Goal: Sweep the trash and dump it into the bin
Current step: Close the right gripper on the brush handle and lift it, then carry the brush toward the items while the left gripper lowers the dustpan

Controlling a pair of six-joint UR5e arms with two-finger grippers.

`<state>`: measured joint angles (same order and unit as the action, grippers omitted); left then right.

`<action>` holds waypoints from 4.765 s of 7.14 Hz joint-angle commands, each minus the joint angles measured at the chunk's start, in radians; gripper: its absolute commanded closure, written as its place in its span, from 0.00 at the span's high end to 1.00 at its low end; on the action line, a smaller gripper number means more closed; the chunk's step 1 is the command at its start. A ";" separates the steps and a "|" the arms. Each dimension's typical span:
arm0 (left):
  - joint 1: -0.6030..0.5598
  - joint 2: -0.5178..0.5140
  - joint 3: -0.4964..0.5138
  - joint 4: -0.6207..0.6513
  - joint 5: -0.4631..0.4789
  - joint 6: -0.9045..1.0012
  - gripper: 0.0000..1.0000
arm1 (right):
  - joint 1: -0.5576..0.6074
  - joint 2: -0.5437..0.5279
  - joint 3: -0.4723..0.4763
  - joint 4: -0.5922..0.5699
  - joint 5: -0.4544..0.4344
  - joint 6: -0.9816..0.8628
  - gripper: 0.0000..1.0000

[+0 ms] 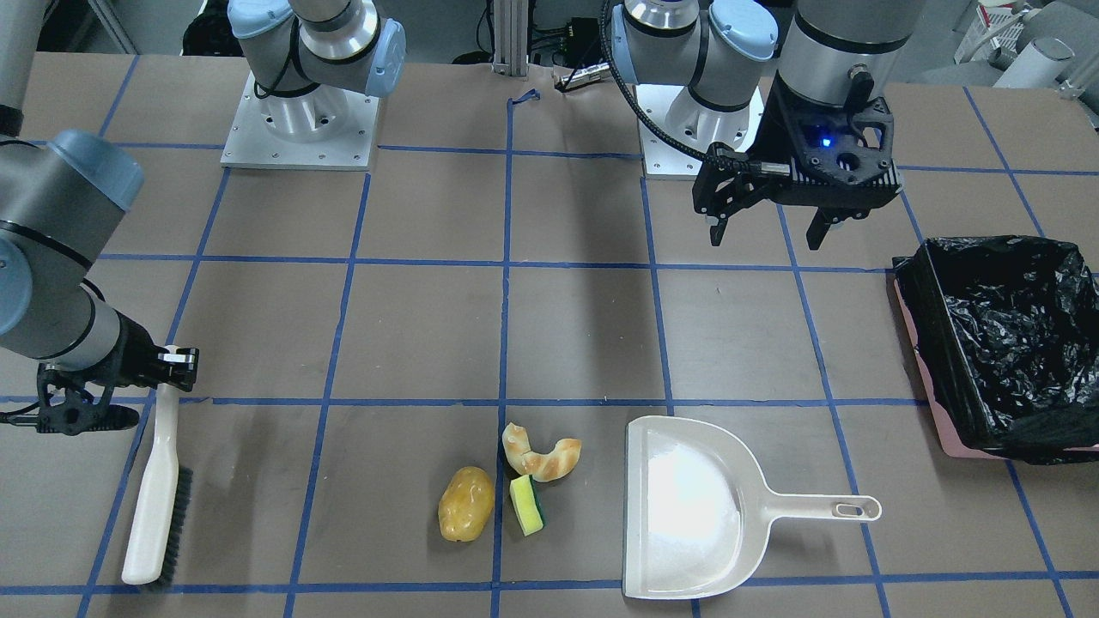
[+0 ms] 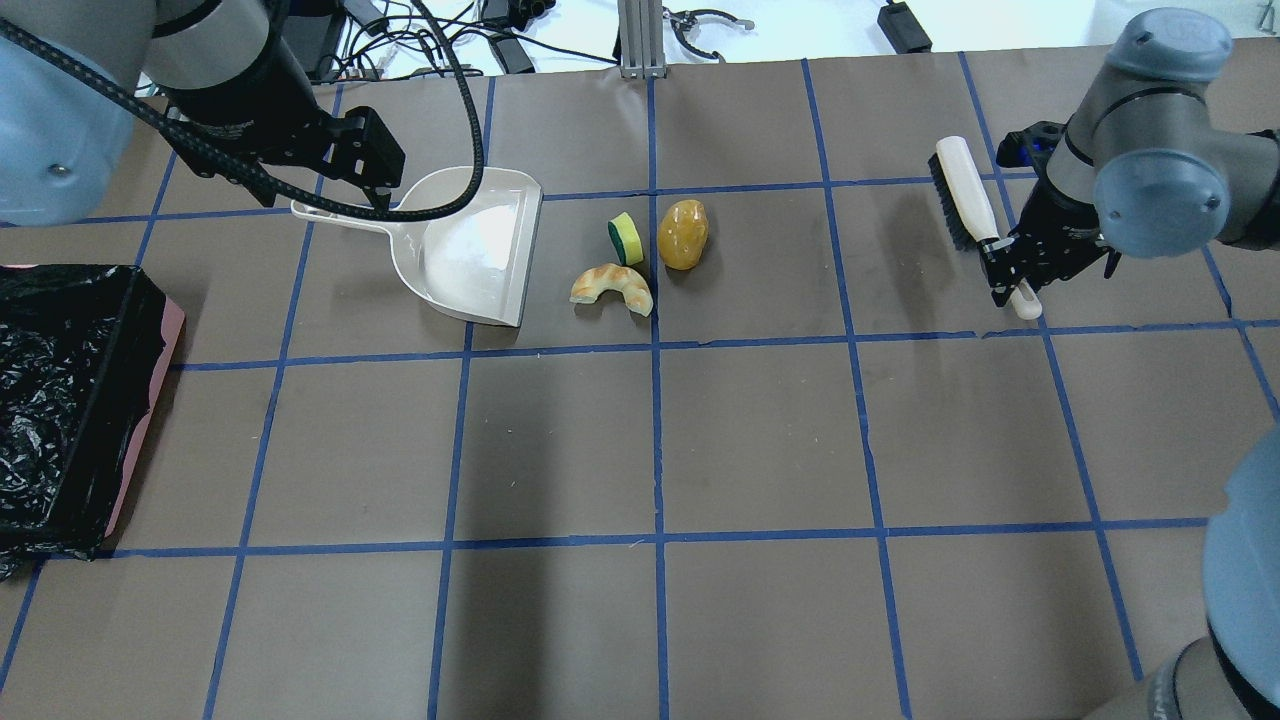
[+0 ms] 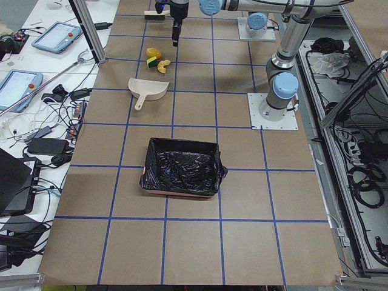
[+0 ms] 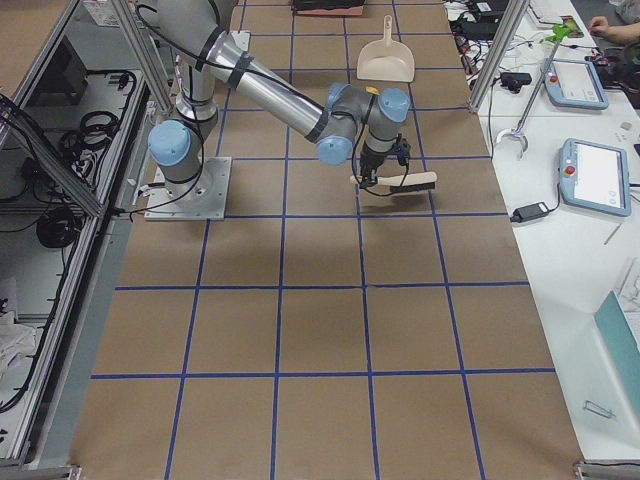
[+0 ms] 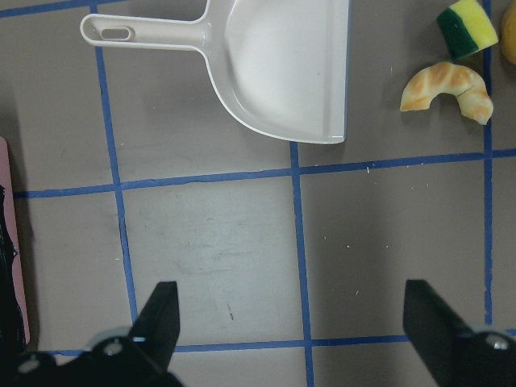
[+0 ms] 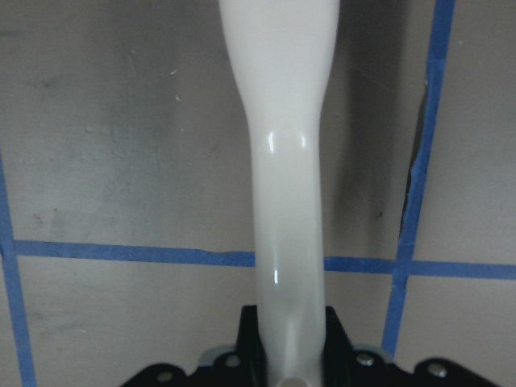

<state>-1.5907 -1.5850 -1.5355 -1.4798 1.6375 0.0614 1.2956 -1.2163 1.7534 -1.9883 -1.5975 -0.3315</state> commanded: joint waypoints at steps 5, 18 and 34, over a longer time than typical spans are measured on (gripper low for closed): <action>0.021 0.013 0.000 -0.011 0.001 0.003 1.00 | 0.113 -0.077 -0.002 0.080 0.013 0.182 0.00; 0.161 -0.489 -0.023 0.501 0.004 1.407 1.00 | 0.278 -0.063 0.001 0.114 0.117 0.350 0.00; 0.202 -0.570 0.043 0.498 -0.007 1.675 0.72 | 0.402 -0.052 0.008 0.143 0.165 0.624 0.00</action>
<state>-1.3883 -2.1545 -1.4929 -0.9846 1.6309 1.7369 1.6781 -1.2697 1.7610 -1.8475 -1.4384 0.2684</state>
